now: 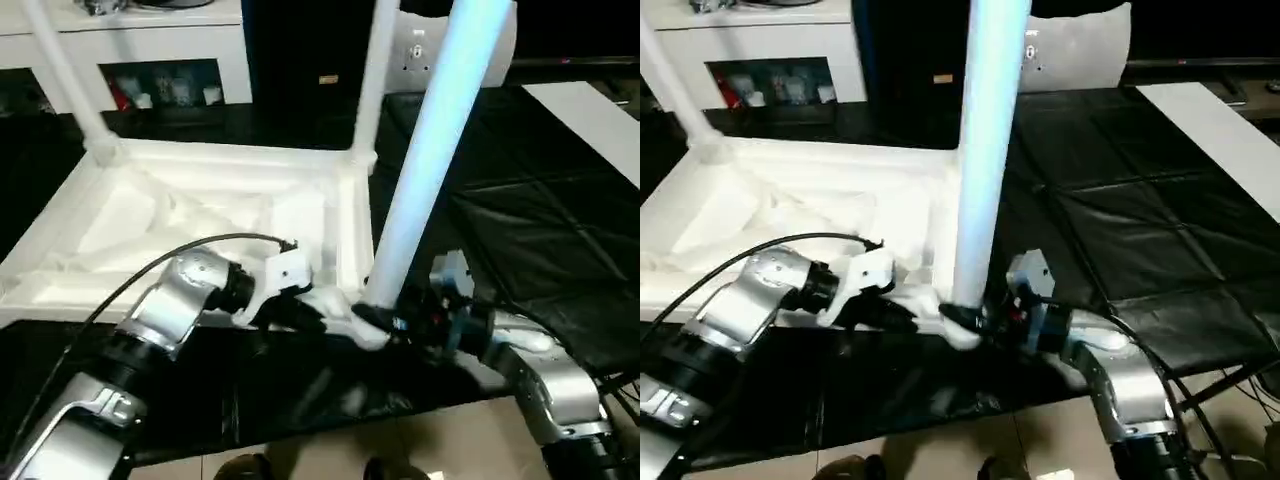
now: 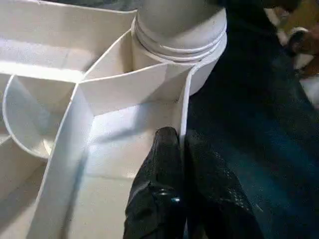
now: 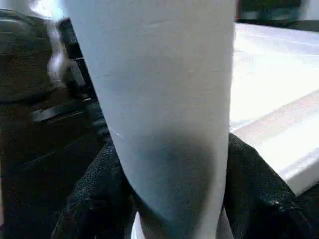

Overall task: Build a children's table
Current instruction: Rotate leg to tighten

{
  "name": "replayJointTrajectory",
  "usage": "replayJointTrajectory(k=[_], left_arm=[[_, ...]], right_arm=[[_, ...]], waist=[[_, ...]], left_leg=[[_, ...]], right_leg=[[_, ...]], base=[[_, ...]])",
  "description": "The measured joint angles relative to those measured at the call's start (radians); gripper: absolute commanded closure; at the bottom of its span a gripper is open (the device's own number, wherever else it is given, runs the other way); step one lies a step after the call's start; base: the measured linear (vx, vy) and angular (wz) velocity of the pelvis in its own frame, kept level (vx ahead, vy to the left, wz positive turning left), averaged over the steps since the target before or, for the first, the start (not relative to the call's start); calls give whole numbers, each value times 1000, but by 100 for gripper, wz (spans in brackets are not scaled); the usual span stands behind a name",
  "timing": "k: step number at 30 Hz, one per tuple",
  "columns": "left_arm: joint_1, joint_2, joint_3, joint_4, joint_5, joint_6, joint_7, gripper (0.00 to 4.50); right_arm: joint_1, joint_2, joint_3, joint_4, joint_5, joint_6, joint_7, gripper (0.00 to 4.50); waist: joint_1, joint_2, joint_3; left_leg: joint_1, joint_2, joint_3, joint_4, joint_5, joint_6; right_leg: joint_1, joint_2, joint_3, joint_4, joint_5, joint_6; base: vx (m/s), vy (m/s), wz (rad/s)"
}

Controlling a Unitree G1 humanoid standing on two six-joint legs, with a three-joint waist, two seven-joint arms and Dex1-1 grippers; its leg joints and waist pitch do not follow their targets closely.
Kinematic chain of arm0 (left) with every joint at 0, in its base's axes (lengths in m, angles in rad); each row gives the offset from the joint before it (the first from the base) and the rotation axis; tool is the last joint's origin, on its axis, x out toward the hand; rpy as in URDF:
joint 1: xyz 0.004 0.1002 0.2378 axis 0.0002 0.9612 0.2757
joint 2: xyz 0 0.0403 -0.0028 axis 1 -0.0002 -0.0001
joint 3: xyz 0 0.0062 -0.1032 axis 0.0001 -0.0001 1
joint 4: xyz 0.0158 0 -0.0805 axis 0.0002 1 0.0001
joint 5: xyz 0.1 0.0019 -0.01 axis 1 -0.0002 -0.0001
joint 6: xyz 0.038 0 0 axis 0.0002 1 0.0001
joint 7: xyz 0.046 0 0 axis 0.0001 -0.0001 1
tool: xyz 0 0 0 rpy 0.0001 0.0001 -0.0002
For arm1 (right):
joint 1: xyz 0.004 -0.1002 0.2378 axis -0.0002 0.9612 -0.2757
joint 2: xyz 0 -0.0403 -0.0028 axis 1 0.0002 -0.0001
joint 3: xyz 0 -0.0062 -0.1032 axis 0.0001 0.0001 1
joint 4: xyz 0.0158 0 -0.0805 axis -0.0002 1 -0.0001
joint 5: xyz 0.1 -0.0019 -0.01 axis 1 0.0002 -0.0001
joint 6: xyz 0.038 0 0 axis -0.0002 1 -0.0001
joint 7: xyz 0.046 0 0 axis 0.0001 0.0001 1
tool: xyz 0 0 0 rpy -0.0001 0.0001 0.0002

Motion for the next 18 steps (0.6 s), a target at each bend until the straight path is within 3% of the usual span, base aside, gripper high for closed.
replayJointTrajectory(k=[7,9,11,12,13,14,15,16,17,18], left_arm=[[-22,-86,45,10,33,119,167,450],[-23,-111,60,11,40,149,218,450],[-27,-136,76,18,50,172,268,450],[-35,-161,88,28,59,187,309,450],[-46,-180,90,37,65,201,339,450],[-52,-206,88,47,73,209,373,450],[-53,-217,98,44,78,211,401,450],[-52,-220,101,42,78,215,408,450],[-50,-225,100,42,78,223,415,450],[-48,-230,98,42,79,227,426,450]], right_arm=[[-77,140,-23,44,-127,28,-305,248],[-108,179,-26,75,-162,33,-393,249],[-135,228,-36,107,-193,35,-484,251],[-158,257,-46,133,-215,36,-551,251],[-168,267,-55,145,-225,35,-591,251],[-173,277,-71,154,-233,34,-626,252],[-197,285,-74,173,-243,34,-657,252],[-210,290,-74,187,-249,33,-671,252],[-221,300,-74,202,-254,34,-691,252],[-232,315,-76,219,-261,30,-713,252]], waist=[[-23,9,9],[-34,18,13],[-43,22,18],[-41,24,24],[-32,21,26],[-13,5,22],[-3,-21,15],[5,-15,15],[15,-1,12],[13,18,6]], left_leg=[[-1,-4,-6,-5,0,0],[-2,-5,-21,-9,0,0],[2,-6,-24,-18,0,0],[3,-7,-18,-32,0,0],[5,-7,0,-43,0,0],[9,-6,30,-49,0,0],[10,-13,35,-24,-10,-2],[3,-17,4,-3,-20,-8],[-7,-27,-59,23,-17,-2],[-3,-27,-80,20,7,-21]], right_leg=[[1,0,-6,-26,-4,1],[11,-1,-23,-40,-22,-2],[21,-1,-31,-43,-43,-13],[23,-1,-31,-25,-62,-27],[17,-3,-26,19,-91,-46],[19,-3,-2,78,-112,-51],[2,-5,29,75,-111,-10],[2,-4,27,76,-104,0],[7,2,18,73,-93,0],[7,1,-3,73,-77,-2]], base=[[0,0,0],[-15,26,-5],[-15,26,-5],[-107,6,8],[-107,6,8],[-76,-61,26],[47,-124,16],[47,-124,16],[109,-46,-32],[55,42,-40]])
